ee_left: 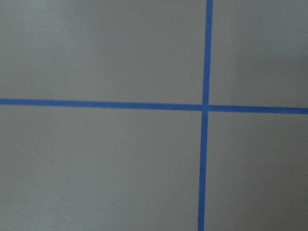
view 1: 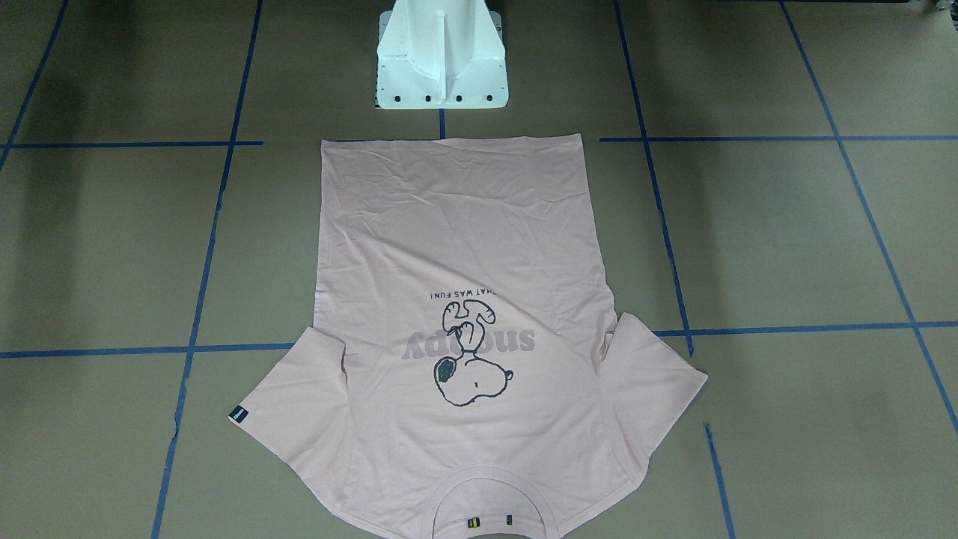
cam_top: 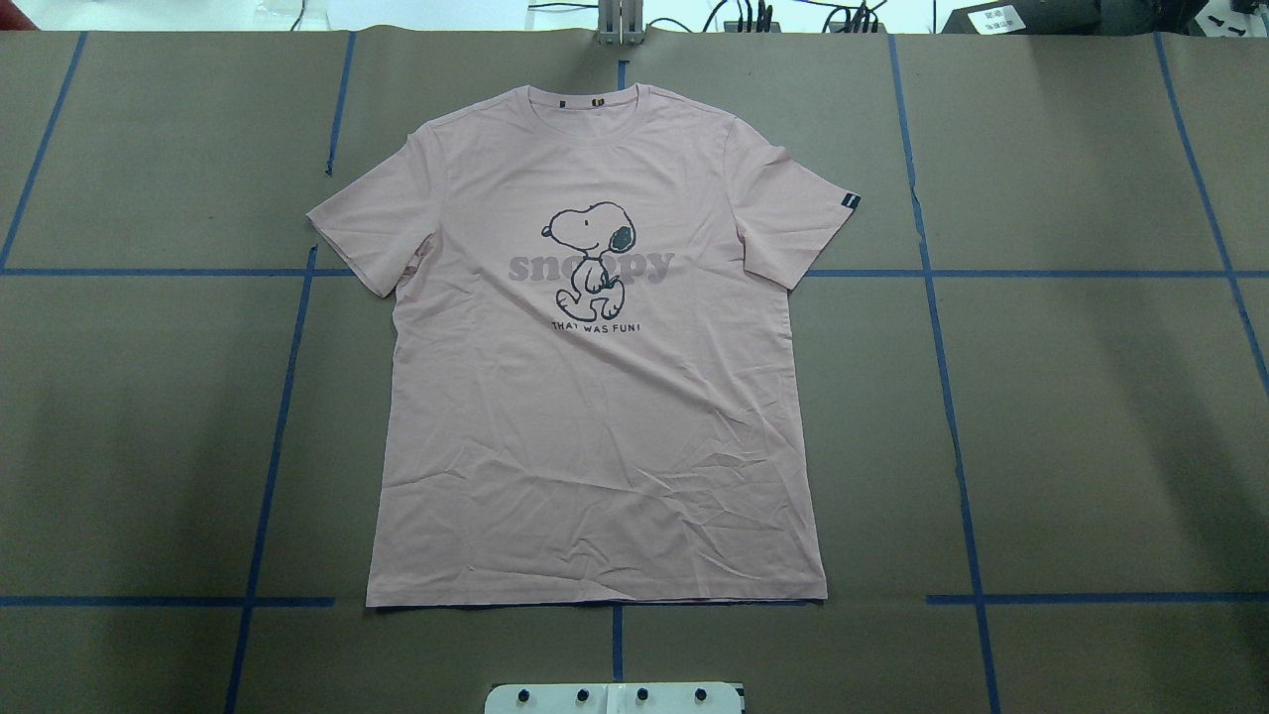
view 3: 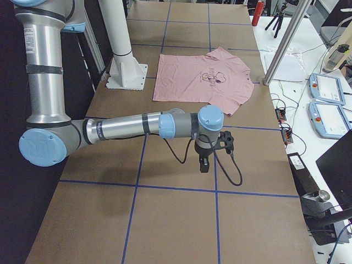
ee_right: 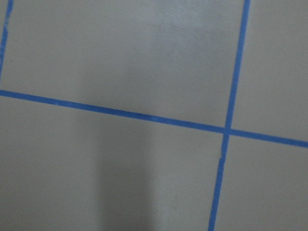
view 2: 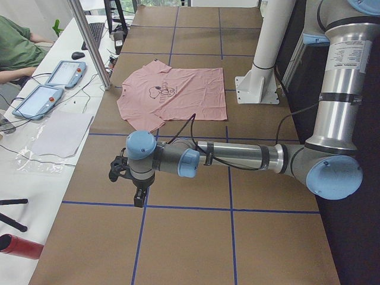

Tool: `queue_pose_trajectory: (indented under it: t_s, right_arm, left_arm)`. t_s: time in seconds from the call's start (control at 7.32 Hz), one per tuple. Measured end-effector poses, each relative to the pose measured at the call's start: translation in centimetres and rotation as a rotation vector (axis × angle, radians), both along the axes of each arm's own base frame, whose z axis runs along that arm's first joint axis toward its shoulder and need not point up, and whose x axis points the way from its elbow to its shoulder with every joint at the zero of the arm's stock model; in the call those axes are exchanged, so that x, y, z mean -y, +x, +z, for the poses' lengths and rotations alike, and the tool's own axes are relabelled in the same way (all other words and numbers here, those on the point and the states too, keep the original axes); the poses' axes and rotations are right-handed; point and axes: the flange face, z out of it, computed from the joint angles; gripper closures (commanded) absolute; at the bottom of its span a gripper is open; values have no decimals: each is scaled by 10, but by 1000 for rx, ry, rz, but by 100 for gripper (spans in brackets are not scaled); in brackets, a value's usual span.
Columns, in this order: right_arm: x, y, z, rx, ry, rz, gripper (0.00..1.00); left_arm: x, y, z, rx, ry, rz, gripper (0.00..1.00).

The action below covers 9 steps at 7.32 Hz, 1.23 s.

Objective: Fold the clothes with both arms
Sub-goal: 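Move the right arm in toward the shirt's sleeve farthest from the left arm, then lower the right gripper onto the sleeve nearest the right arm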

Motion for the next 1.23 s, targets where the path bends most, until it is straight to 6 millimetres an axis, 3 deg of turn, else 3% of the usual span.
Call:
queue_pose_trajectory:
  t_s: [0.14, 0.27, 0.41, 0.55, 0.82, 0.96, 1.23]
  right_arm:
    - [16, -18, -14, 10, 48, -22, 0]
    - [32, -37, -22, 31, 71, -21, 0]
    - [50, -70, -33, 56, 72, 2, 0]
    - [69, -110, -45, 78, 48, 48, 0]
    - [113, -200, -64, 116, 6, 106, 0]
    - [128, -247, -72, 108, 36, 108, 0]
    - [139, -334, -90, 61, 89, 140, 0]
  left_arm:
    - [13, 10, -21, -1, 91, 17, 0]
    - [22, 27, -31, -5, 160, 46, 0]
    - [27, 48, -32, -11, 208, 77, 0]
    - [32, 67, -38, -22, 242, 94, 0]
    - [58, 97, -69, -44, 281, 105, 0]
    - [68, 107, -71, -49, 277, 111, 0]
    - [77, 118, -72, -56, 287, 119, 0]
